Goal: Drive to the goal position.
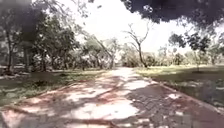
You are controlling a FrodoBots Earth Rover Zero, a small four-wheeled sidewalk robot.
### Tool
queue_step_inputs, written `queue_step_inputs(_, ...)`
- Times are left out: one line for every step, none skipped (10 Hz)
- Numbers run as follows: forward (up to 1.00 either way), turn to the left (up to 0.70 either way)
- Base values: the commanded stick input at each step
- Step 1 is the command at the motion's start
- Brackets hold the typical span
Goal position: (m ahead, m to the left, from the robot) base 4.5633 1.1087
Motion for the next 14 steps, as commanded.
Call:
queue_step_inputs(0.7, 0.0)
queue_step_inputs(0.7, 0.0)
queue_step_inputs(0.7, 0.0)
queue_step_inputs(0.7, 0.0)
queue_step_inputs(0.7, 0.0)
queue_step_inputs(0.7, 0.0)
queue_step_inputs(0.7, 0.0)
queue_step_inputs(0.7, 0.0)
queue_step_inputs(0.7, 0.0)
queue_step_inputs(0.7, 0.0)
queue_step_inputs(0.7, 0.0)
queue_step_inputs(0.7, 0.0)
queue_step_inputs(0.7, 0.0)
queue_step_inputs(0.7, -0.11)
